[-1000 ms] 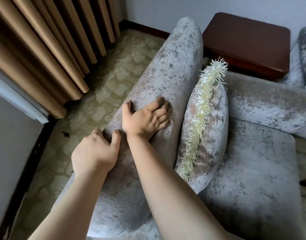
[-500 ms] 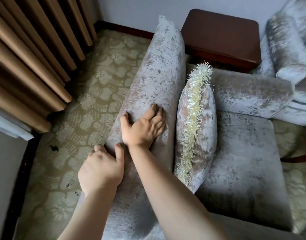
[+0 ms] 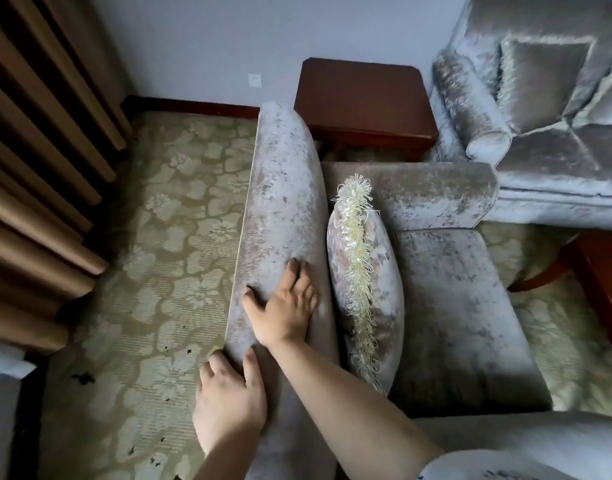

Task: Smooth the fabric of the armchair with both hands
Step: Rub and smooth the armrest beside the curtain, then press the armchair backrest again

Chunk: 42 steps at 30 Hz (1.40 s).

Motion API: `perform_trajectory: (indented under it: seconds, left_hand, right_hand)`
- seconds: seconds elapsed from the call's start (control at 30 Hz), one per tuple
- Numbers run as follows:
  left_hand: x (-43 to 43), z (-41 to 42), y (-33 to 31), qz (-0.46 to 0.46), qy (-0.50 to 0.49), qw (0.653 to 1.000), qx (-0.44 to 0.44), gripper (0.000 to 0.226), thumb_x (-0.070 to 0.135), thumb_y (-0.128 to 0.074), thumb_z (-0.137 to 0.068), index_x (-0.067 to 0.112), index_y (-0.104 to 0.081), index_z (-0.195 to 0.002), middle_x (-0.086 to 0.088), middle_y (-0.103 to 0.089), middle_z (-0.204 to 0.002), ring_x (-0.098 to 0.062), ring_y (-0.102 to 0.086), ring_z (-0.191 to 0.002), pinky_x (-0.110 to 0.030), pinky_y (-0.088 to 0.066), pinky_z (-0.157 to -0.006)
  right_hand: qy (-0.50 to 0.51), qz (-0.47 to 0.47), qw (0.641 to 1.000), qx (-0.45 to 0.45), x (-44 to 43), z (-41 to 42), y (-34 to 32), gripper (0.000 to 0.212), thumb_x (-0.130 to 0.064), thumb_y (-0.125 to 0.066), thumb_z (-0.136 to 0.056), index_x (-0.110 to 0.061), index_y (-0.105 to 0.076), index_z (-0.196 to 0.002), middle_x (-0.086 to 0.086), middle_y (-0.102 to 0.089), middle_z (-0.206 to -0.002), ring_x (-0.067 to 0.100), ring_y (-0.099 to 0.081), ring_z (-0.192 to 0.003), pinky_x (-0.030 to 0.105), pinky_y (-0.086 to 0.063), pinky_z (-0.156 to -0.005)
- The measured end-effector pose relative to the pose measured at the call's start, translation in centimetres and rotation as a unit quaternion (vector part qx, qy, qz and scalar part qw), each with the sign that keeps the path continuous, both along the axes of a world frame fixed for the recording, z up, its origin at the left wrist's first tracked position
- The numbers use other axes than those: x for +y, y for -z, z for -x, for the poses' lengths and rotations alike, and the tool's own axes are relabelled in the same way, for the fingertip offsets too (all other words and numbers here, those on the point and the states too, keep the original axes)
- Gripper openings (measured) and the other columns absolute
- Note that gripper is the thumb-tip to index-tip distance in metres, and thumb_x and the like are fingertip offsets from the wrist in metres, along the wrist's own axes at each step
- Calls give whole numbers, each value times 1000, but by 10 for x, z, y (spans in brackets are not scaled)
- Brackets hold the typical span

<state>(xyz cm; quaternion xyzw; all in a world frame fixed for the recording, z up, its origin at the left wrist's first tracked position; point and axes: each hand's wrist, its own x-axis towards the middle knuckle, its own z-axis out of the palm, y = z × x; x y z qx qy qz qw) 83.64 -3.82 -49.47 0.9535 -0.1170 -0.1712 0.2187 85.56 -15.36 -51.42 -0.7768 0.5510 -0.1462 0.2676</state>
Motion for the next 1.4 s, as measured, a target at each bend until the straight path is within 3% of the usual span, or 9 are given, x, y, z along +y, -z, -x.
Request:
perform_trajectory:
  seconds: [0.23, 0.43, 0.63, 0.83, 0.93, 1.03, 1.13, 1.27, 1.4]
  left_hand:
    - [-2, -12, 0, -10, 46, 996, 79, 48, 44, -34, -93, 7, -43, -124, -21, -42, -129, -35, -40, -119, -41, -30, -96]
    - [2, -61, -10, 104, 153, 965, 184, 44, 34, -32, -98, -1, -48, -121, -23, -51, -122, -37, -48, -113, -35, -39, -88]
    - [-10, -145, -39, 209, 264, 932, 132, 35, 36, -40, -95, 4, -55, -93, -17, -58, -91, -36, -56, -89, -43, -45, -77]
    - [-39, -207, -40, 179, 285, 937, 91, 42, 38, -44, -94, -3, -54, -103, -25, -58, -101, -40, -55, -93, -49, -47, -81]
    - [-67, -214, -37, 150, 353, 923, 46, 42, 35, -48, -93, -3, -53, -110, -21, -56, -111, -35, -53, -99, -40, -43, -85]
    - [-92, -218, -33, 113, 502, 857, -34, 50, 38, -50, -91, 1, -46, -125, -18, -48, -122, -29, -46, -108, -34, -37, -84]
    - [-126, -230, -31, 66, 645, 750, -129, 59, 47, -49, -89, 10, -41, -134, -12, -42, -132, -28, -47, -113, -40, -42, -91]
    - [-201, -263, -36, 88, 770, 588, -232, 55, 46, -58, -76, 5, -61, -113, -21, -58, -120, -38, -60, -101, -46, -52, -78]
    - [-301, -302, -59, 39, 807, 497, -316, 61, 49, -39, -76, 6, -67, -108, -22, -62, -117, -38, -61, -105, -50, -50, -82]
  right_hand:
    - [-14, -10, 1000, 4, -6, 0, -6, 103, -64, -51, -70, -12, -15, -151, 12, -18, -157, 28, -21, -143, 43, -17, -117]
    - [18, -115, 992, 52, -19, -15, -33, 107, -72, -54, -73, -5, -14, -146, 21, -27, -146, 39, -29, -136, 49, -27, -110]
    - [106, -90, 981, 134, -5, -49, -42, 121, -74, -61, -66, -6, -4, -149, 26, -19, -150, 47, -23, -136, 60, -23, -110]
    - [135, -27, 979, 151, -2, -54, -35, 116, -83, -51, -61, -13, -16, -146, 17, -32, -145, 39, -34, -131, 53, -29, -107]
    - [142, -24, 974, 173, -3, -56, -30, 118, -85, -48, -60, -14, -16, -147, 14, -32, -147, 38, -35, -132, 51, -29, -108]
    - [148, -45, 973, 168, 0, -53, -25, 121, -85, -44, -57, -16, -11, -150, 10, -26, -151, 34, -28, -137, 49, -25, -112]
    - [154, -48, 973, 165, 2, -51, -21, 121, -86, -40, -54, -19, -11, -151, 6, -25, -152, 28, -25, -138, 47, -22, -114]
    - [195, -79, 966, 151, -10, -55, -14, 108, -89, -27, -61, -26, -19, -148, -1, -29, -150, 24, -29, -138, 42, -25, -112]
    - [249, -123, 955, 107, -74, -74, -24, 84, -79, -25, -78, -25, -28, -142, 1, -35, -144, 25, -36, -133, 42, -30, -108]
